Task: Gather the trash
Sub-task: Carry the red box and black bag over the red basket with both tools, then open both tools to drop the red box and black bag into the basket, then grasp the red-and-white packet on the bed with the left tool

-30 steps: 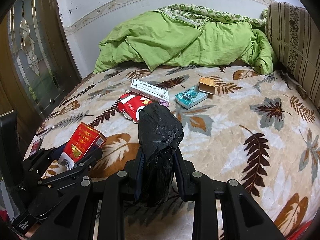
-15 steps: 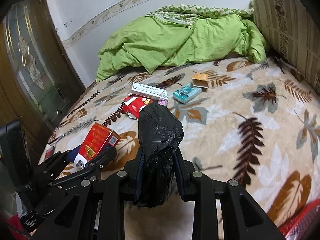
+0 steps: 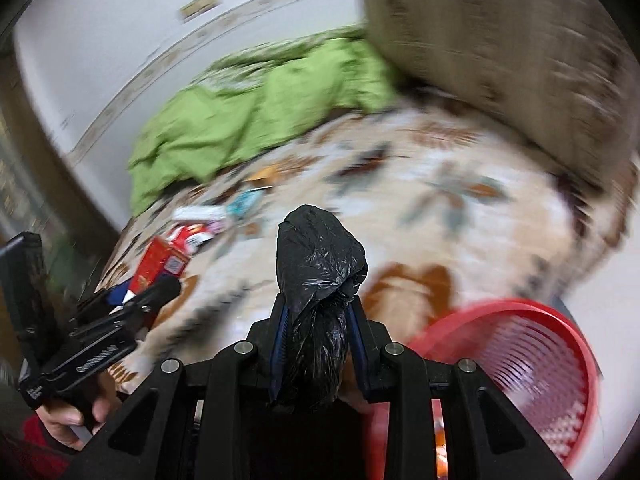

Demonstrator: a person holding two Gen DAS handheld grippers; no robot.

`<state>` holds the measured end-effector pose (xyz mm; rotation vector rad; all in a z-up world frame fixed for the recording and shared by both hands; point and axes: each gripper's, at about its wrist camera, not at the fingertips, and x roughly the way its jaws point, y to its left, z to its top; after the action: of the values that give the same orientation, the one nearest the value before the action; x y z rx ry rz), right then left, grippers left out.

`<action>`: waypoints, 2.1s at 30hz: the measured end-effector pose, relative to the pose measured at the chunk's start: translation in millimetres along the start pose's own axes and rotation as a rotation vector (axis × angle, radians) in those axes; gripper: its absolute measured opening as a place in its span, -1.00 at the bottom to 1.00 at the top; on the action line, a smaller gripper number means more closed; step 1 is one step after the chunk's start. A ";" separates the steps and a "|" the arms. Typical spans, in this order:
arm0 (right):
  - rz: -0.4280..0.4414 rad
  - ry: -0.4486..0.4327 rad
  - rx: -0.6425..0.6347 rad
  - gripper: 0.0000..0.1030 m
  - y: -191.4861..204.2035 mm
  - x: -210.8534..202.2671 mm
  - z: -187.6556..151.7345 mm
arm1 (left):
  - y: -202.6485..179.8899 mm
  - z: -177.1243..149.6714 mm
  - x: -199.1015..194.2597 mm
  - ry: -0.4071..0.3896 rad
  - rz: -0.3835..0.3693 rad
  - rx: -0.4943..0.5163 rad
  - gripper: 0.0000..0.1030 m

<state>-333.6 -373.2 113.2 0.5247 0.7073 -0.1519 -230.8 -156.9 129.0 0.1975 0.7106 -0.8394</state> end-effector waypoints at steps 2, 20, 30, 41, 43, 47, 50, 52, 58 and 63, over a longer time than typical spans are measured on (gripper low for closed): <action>-0.046 -0.010 0.048 -0.43 -25.2 -18.1 -4.4 | -23.9 5.0 9.7 0.035 -0.075 0.019 0.15; -0.139 0.007 0.240 -0.25 -111.8 -52.4 -32.1 | -118.6 6.0 59.3 0.207 -0.265 0.109 0.38; -0.140 0.017 0.206 -0.07 -98.7 -44.3 -28.8 | -69.0 13.1 40.6 0.151 -0.198 0.016 0.38; -0.037 0.032 0.014 -0.07 -25.8 -5.3 -2.6 | 11.6 8.2 14.3 0.078 0.004 -0.078 0.38; -0.012 0.044 -0.031 -0.07 -8.6 7.5 2.8 | 33.9 7.1 11.3 0.074 0.039 -0.121 0.38; 0.046 0.076 -0.124 -0.07 34.4 41.3 13.3 | 84.7 1.5 6.1 0.067 0.142 -0.212 0.38; 0.088 0.088 -0.165 -0.07 62.5 61.4 19.2 | 124.9 -3.4 2.0 0.055 0.215 -0.286 0.38; 0.115 0.105 -0.193 -0.07 81.9 75.6 21.8 | 155.3 -5.6 -0.5 0.043 0.266 -0.337 0.38; 0.172 0.165 -0.260 -0.07 128.3 120.9 22.3 | 243.4 -4.4 -1.4 0.013 0.404 -0.442 0.38; 0.195 0.211 -0.284 -0.07 153.1 163.2 20.9 | 311.3 1.9 19.8 0.002 0.419 -0.504 0.38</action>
<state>-151.4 -245.4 82.1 0.3366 0.8627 0.1878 9.0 37.2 83.5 -0.1063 0.8245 -0.2456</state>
